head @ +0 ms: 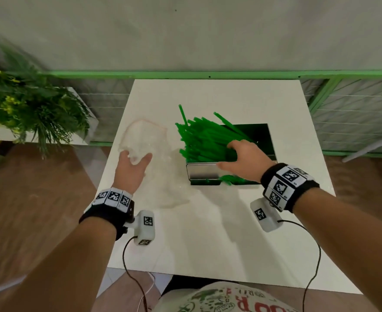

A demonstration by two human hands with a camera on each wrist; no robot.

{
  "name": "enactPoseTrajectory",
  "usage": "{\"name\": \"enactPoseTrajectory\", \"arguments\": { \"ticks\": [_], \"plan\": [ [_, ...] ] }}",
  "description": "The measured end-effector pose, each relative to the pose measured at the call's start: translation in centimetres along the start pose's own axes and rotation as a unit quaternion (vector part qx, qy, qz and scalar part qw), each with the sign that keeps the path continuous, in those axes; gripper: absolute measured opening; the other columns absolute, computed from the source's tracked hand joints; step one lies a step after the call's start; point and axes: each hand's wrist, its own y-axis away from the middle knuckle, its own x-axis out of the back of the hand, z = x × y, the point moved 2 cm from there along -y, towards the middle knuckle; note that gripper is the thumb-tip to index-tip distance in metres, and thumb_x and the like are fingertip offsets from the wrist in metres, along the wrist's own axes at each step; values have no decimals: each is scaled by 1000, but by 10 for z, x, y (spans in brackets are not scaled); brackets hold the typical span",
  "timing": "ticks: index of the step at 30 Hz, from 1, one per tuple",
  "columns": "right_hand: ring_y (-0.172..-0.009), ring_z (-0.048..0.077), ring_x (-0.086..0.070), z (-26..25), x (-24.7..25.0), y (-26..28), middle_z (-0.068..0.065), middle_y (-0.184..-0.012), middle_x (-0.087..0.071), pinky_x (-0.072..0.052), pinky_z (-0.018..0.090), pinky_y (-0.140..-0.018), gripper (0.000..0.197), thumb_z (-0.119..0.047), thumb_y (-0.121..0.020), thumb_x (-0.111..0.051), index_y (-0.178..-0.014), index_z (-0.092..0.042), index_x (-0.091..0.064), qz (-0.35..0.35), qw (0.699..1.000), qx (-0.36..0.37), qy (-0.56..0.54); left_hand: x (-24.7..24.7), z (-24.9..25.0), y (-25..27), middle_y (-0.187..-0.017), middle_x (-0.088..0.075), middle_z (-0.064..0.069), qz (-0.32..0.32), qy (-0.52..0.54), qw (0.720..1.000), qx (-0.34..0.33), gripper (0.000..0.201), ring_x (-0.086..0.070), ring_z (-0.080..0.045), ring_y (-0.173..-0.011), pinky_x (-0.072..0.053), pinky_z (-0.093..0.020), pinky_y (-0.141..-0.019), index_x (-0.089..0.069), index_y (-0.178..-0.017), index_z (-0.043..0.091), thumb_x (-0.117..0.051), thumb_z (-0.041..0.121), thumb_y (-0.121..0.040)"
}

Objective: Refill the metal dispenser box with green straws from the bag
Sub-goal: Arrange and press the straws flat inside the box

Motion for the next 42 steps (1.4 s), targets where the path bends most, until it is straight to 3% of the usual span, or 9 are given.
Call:
{"name": "enactPoseTrajectory", "arguments": {
  "ticks": [5, 11, 15, 20, 23, 28, 33, 37, 42],
  "plan": [
    [-120, 30, -56, -6, -10, -7, 10, -131, -59, -52, 46, -97, 98, -73, -63, -60, -141, -15, -47, -11, 1000, -26, -9, 1, 17, -10, -165, -31, -7, -55, -86, 995, -4, 102, -32, -26, -151, -25, -43, -123, -15, -162, 20, -57, 74, -86],
    [-123, 29, -53, -10, -8, -3, 10, -130, -58, -47, 44, -103, 81, -62, -72, -73, -139, -21, -54, 8, 999, -34, -29, 24, 6, -13, -168, -21, -11, -71, -192, 978, -34, 99, -24, -26, -154, -22, -43, -123, -15, -162, 16, -57, 69, -90],
    [-110, 25, -61, -14, -8, 0, 5, -117, -65, -51, 39, -94, 60, -50, -75, -80, -123, -17, -64, 35, 998, -37, -41, 26, 33, 0, -157, -33, -10, -17, -203, 958, -203, 77, -41, -28, -141, -37, -41, -114, -34, -154, 15, -63, 53, -94],
    [-109, 24, -63, -15, -10, 5, 4, -121, -66, -52, 35, -92, 68, -46, -77, -81, -132, -13, -56, 41, 995, -64, -59, -7, 95, 27, -140, -46, 0, -70, -138, 929, -336, 62, -60, -14, -107, -48, -28, -88, -43, -145, 22, -61, 53, -95],
    [-108, 23, -64, -13, -11, 5, 3, -120, -65, -54, 37, -93, 72, -47, -74, -84, -131, -15, -54, 58, 993, -75, -65, -33, 128, 36, -137, -48, -1, -85, -109, 935, -326, 64, -62, -15, -96, -48, -28, -87, -42, -145, 21, -59, 57, -95],
    [-111, 25, -54, -7, -11, 4, 7, -128, -42, -50, 37, -99, 90, -48, -64, -89, -134, -16, -44, 103, 989, -72, -74, -68, 146, 28, -150, -43, -9, -112, -189, 927, -303, 64, -58, -26, -117, -46, -38, -103, -34, -152, 20, -49, 55, -100],
    [-124, 31, -41, 3, -6, -2, 13, -133, -38, -43, 44, -107, 115, -68, -53, -83, -143, -15, -36, 157, 987, -22, 3, -80, 141, 15, -121, -63, -12, -68, -192, 939, -278, 33, -59, -23, -91, -45, -32, -84, -62, -117, 19, -40, 41, -106],
    [-136, 30, -34, 13, -1, -13, 12, -146, -33, -35, 46, -116, 126, -82, -51, -70, -150, -17, -26, 141, 990, 28, 15, -81, 130, 14, -134, -57, -5, -32, -132, 963, -231, 34, -54, -15, -99, -40, -25, -88, -55, -137, 21, -48, 29, -105],
    [-139, 31, -34, 21, -3, -21, 12, -151, -33, -33, 50, -116, 131, -88, -54, -64, -154, -17, -19, 107, 993, 53, 16, -91, 119, 15, -121, -66, -1, -46, -135, 966, -216, 29, -58, -4, -70, -44, -3, -54, -66, -126, 18, -54, 13, -100]
  ]
}}
